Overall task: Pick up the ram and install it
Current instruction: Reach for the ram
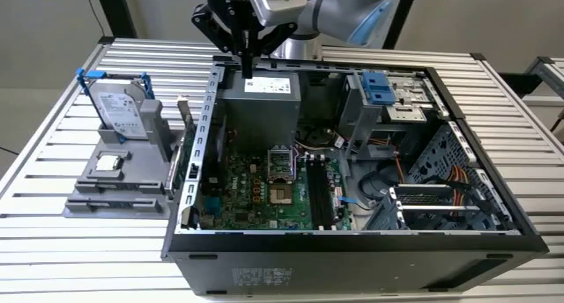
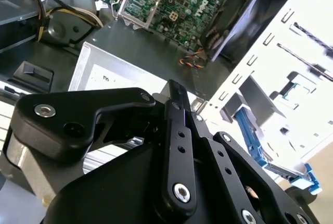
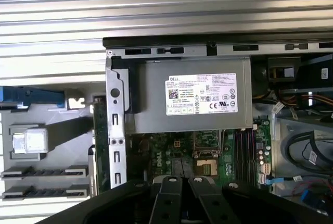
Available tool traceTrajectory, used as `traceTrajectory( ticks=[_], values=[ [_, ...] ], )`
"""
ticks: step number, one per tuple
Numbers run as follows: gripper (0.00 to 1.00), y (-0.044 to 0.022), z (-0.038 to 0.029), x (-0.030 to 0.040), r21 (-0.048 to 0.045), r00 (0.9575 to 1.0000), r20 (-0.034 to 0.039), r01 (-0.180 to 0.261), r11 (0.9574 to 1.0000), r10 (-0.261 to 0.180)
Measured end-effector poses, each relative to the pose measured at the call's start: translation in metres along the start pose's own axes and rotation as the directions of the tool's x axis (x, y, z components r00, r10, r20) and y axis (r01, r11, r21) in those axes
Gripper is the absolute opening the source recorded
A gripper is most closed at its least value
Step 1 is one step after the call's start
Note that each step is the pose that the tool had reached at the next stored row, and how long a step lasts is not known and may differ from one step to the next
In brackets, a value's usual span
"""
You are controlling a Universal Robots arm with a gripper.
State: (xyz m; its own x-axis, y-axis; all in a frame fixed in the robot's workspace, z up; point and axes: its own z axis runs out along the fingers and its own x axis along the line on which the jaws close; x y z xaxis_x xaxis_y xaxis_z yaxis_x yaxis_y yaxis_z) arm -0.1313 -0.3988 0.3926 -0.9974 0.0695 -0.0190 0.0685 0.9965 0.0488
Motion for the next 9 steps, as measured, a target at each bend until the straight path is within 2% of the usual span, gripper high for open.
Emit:
traceTrajectory(
  ticks=[9],
  values=[
    [0.00, -0.0008, -0.0002, 0.0110, 0.0000, 1.0000, 0.0000, 0.000, 1.0000, 0.000]
  ],
)
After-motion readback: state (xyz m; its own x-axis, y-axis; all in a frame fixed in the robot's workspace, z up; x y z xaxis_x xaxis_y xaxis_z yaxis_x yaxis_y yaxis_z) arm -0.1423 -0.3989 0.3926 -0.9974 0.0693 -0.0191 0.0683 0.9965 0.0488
